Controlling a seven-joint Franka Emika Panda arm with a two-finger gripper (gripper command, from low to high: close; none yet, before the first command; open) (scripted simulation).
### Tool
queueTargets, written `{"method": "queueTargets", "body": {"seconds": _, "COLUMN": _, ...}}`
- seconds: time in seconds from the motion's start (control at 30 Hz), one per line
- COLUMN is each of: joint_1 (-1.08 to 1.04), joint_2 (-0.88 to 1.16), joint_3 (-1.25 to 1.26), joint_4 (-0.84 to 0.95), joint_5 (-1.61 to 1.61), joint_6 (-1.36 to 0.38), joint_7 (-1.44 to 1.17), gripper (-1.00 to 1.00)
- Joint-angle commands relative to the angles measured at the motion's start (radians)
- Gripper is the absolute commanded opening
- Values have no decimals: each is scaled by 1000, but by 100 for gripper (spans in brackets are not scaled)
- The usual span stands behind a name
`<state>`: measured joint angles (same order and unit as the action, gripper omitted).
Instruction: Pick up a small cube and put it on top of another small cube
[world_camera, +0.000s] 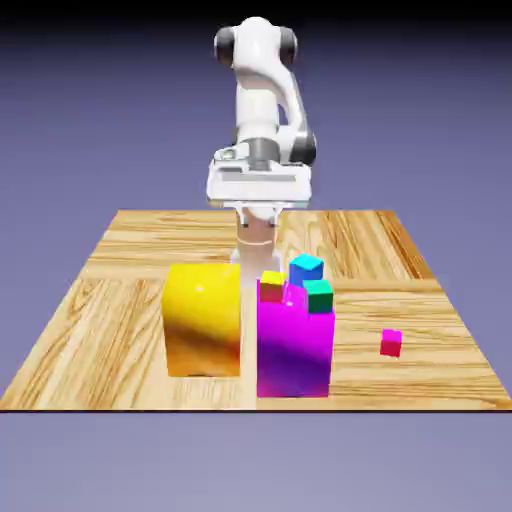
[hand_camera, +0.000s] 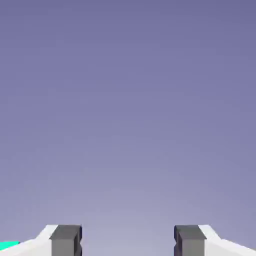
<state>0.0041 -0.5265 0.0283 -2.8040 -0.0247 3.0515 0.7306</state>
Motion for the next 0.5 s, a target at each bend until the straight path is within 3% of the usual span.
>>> {"method": "queueTargets", "body": {"seconds": 0.0, "joint_1": 2, "joint_2": 35, "joint_3": 34, "joint_4": 3, "joint_5": -43, "joint_6": 17, "joint_7": -2, "gripper": 0}}
{"method": "queueTargets", "body": {"seconds": 0.3, "joint_1": 13, "joint_2": 347, "joint_3": 333, "joint_4": 29, "joint_5": -422, "joint_6": 168, "joint_7": -24, "gripper": 0}}
{"method": "queueTargets", "body": {"seconds": 0.47, "joint_1": -43, "joint_2": 528, "joint_3": 422, "joint_4": 55, "joint_5": -471, "joint_6": 218, "joint_7": -101, "gripper": 0}}
